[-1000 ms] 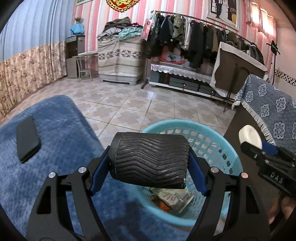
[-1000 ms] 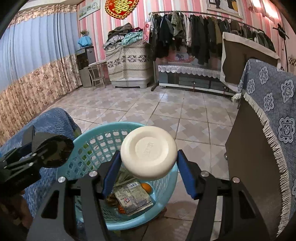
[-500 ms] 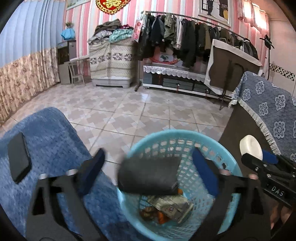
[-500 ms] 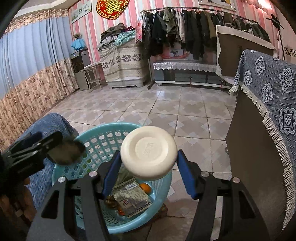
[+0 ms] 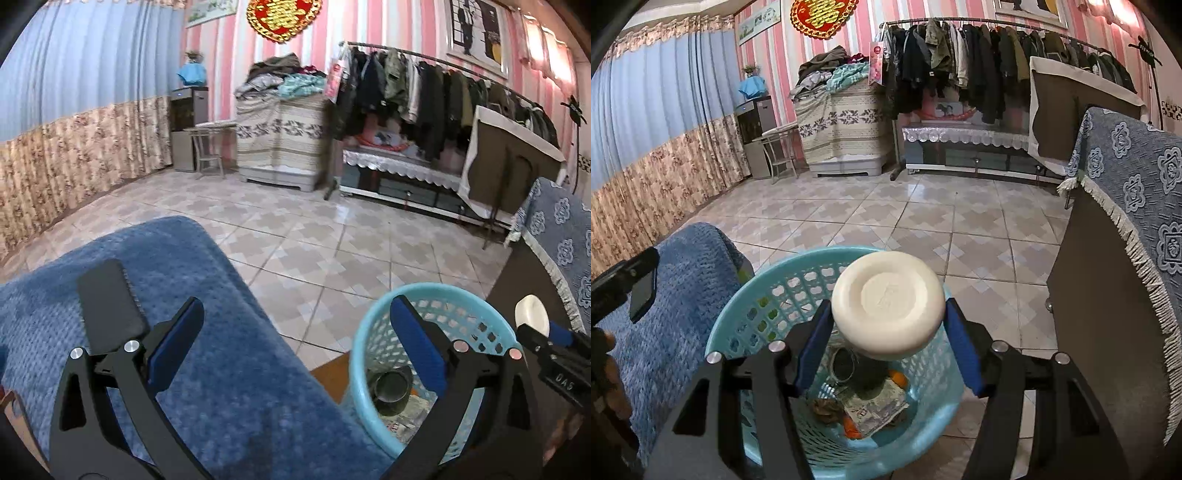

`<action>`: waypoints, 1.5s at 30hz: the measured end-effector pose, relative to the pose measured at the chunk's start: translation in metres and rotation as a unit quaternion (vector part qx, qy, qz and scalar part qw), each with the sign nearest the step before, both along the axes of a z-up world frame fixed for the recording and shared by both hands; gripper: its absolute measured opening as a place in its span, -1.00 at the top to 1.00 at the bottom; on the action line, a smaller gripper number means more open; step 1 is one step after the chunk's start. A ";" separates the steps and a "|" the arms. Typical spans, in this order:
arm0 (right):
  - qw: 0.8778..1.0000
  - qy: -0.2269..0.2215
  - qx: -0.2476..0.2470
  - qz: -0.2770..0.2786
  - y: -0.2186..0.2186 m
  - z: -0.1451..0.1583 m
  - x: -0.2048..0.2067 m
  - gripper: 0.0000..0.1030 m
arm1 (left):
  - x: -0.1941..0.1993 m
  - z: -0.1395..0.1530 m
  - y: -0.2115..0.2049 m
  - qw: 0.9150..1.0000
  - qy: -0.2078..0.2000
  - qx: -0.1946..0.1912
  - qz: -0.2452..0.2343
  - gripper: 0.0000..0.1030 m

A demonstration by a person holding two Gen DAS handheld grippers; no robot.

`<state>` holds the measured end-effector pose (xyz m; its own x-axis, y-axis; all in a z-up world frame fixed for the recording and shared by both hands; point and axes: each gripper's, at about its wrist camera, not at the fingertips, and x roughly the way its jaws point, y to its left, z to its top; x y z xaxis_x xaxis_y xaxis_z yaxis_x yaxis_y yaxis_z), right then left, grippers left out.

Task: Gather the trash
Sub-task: 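Open the left tool to drop the cylinder while the right tool drops the soap, then move both tools back over the rug toward the orange lid and tangerine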

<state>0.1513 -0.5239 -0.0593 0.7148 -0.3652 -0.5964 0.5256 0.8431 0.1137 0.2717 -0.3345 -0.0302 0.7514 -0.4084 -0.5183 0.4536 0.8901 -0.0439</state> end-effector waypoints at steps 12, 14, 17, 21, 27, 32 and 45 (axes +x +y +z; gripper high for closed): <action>1.000 0.005 -0.008 0.004 0.013 -0.004 0.016 -0.58 | -0.009 -0.014 0.025 1.000 0.008 0.016 0.017 -0.89; 1.000 0.006 -0.016 0.003 0.015 -0.002 0.016 -0.58 | -0.009 -0.016 0.029 1.000 0.010 0.018 0.022 -0.89; 1.000 0.013 -0.026 -0.001 0.017 0.002 0.018 -0.72 | -0.010 -0.017 0.036 0.999 0.013 0.014 0.025 -0.89; 0.999 -0.002 -0.035 -0.001 0.022 0.012 0.015 -0.83 | -0.013 -0.016 0.042 0.999 0.010 0.014 0.030 -0.89; 0.999 0.001 -0.051 0.000 0.026 0.016 0.014 -0.92 | -0.015 -0.012 0.060 0.999 0.008 0.011 0.043 -0.89; 0.998 0.002 -0.054 0.012 0.032 0.018 0.017 -0.92 | -0.017 -0.012 0.079 0.998 0.009 0.007 0.058 -0.89; 0.996 -0.007 -0.061 0.067 0.073 0.027 0.032 -0.92 | -0.021 -0.006 0.139 0.995 0.002 0.004 0.101 -0.89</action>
<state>0.1832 -0.4512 -0.0326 0.7699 -0.3348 -0.5433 0.4060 0.9138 0.0122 0.2509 -0.1959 -0.0366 0.8154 -0.2458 -0.5242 0.2653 0.9634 -0.0390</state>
